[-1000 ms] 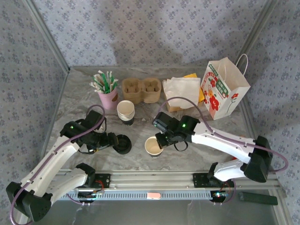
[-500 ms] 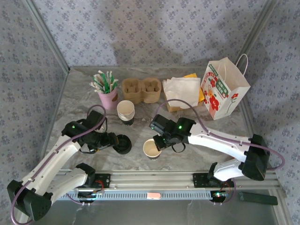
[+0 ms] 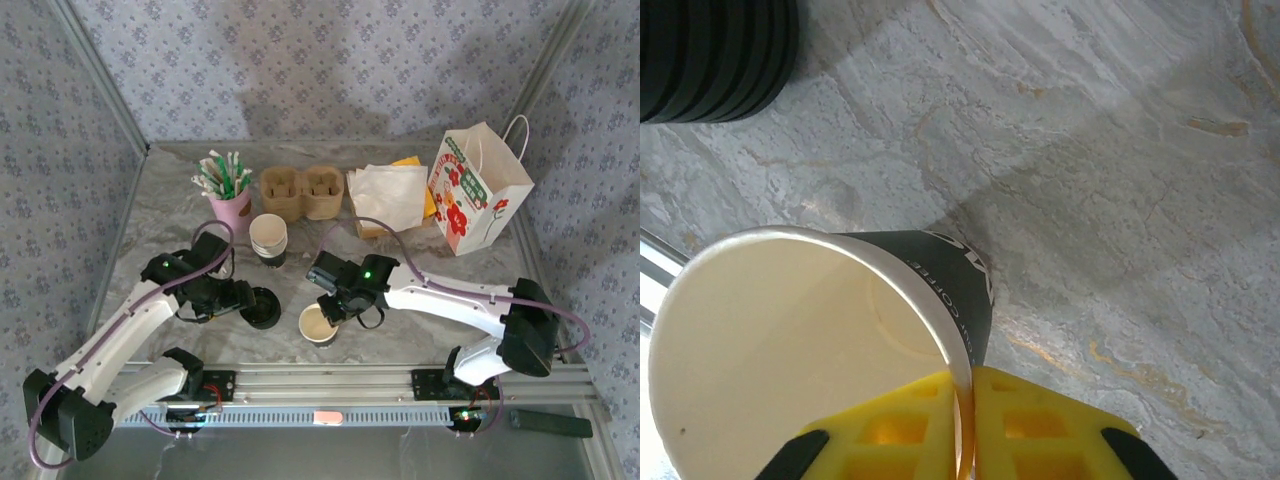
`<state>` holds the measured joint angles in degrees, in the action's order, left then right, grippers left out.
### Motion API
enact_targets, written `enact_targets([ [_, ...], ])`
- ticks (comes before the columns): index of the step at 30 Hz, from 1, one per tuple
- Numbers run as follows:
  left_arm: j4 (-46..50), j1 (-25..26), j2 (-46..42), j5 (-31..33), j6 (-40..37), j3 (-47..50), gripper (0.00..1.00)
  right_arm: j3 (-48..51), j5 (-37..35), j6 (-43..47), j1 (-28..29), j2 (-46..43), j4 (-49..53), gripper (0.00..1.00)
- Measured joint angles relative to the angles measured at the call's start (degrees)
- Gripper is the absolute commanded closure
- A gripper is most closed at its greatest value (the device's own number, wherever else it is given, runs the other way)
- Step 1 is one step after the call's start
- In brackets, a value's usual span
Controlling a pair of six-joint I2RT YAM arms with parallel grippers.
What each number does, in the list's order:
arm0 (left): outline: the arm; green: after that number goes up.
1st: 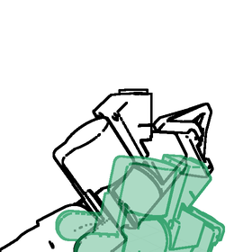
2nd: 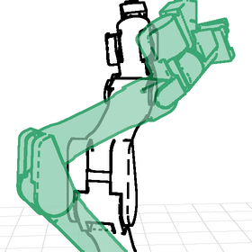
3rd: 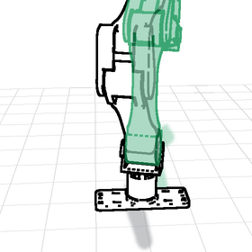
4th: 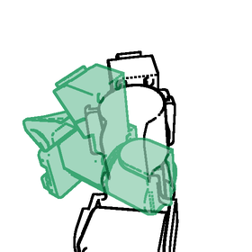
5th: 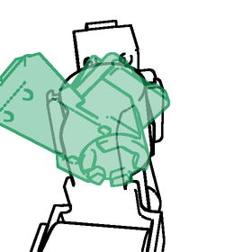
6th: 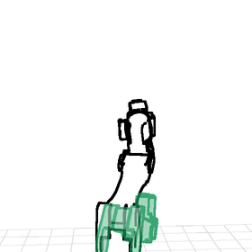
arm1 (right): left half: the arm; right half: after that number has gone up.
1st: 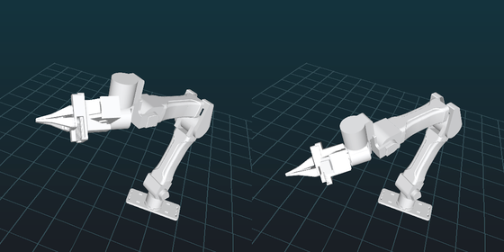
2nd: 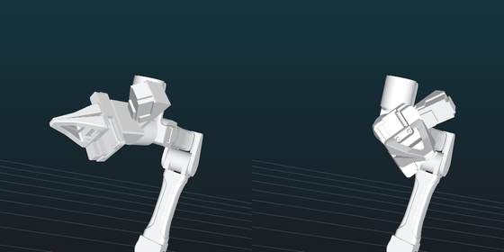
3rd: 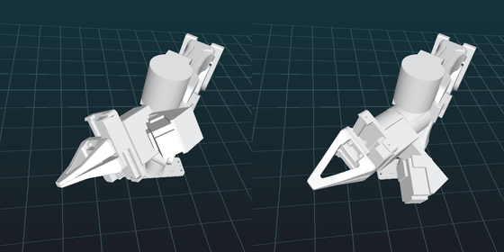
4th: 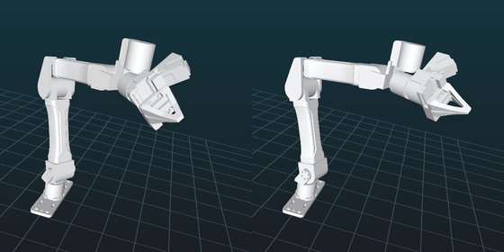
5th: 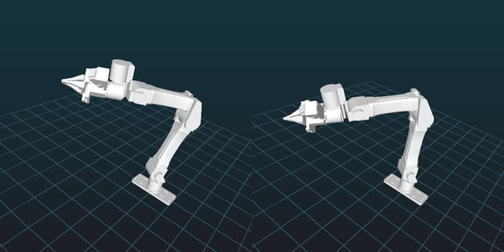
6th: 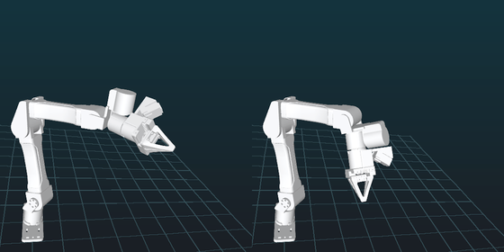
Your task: Pack the takeout coffee
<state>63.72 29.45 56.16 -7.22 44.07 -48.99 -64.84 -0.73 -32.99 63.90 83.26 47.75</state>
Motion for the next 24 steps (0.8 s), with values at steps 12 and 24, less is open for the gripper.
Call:
enact_targets([
  [12,-2.27,0.24,3.37,0.02,-0.70,0.02,0.46,-1.64,-2.21,0.35,0.00,-0.22,2.29,0.47],
  [24,-3.78,1.51,7.19,0.87,-1.66,0.07,0.57,-7.52,-6.01,-0.02,-1.31,-7.17,5.11,0.42],
])
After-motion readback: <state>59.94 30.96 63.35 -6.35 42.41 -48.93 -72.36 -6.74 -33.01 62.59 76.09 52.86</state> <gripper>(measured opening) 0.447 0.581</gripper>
